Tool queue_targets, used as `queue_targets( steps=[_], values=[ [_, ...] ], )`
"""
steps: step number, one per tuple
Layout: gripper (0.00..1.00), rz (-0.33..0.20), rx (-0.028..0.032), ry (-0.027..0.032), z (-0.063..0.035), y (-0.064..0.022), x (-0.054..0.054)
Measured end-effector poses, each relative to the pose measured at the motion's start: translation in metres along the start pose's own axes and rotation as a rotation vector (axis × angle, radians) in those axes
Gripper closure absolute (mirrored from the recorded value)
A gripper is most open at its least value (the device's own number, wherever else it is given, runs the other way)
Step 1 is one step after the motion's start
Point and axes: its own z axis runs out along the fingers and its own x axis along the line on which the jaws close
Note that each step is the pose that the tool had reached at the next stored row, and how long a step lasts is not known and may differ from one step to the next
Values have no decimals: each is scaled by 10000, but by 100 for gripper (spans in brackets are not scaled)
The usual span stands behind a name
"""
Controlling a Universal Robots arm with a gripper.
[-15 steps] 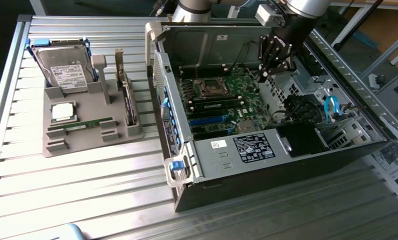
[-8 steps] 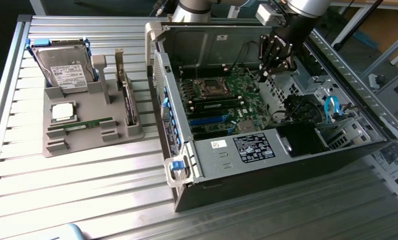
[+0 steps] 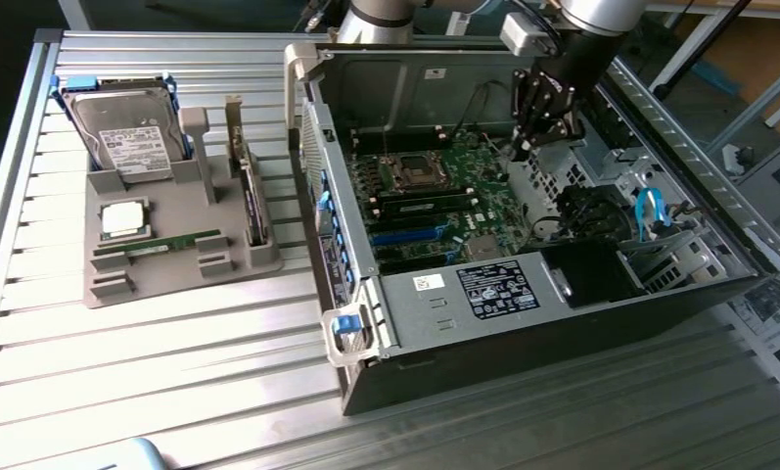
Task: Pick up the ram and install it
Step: 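Insert the ram into the slot, then press down the ram until it locks into place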
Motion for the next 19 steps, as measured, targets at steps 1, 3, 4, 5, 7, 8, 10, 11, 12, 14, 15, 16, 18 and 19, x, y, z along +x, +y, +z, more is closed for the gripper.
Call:
queue_targets(
  steps=[1, 3, 4, 5, 7, 8, 10, 11, 12, 14, 15, 16, 18, 19],
  values=[
    [89, 5, 60, -1, 1, 0, 1],
    [89, 4, 69, 0, 1, 0, 1],
    [89, 5, 69, -1, 1, 0, 0],
    [89, 5, 69, -1, 1, 0, 0],
    [89, 6, 69, -1, 1, 0, 0],
    [89, 5, 69, 0, 1, 0, 0],
    [89, 5, 69, -1, 1, 0, 0],
    [89, 6, 69, -1, 1, 0, 0],
    [89, 6, 69, 0, 1, 0, 0],
    [89, 7, 68, -1, 4, 4, 0],
    [89, 6, 69, -3, 7, 13, -1],
    [89, 5, 69, -2, 9, 30, -1],
    [89, 6, 69, -2, 15, 61, -1],
    [89, 6, 69, -1, 19, 77, -1]
  ],
)
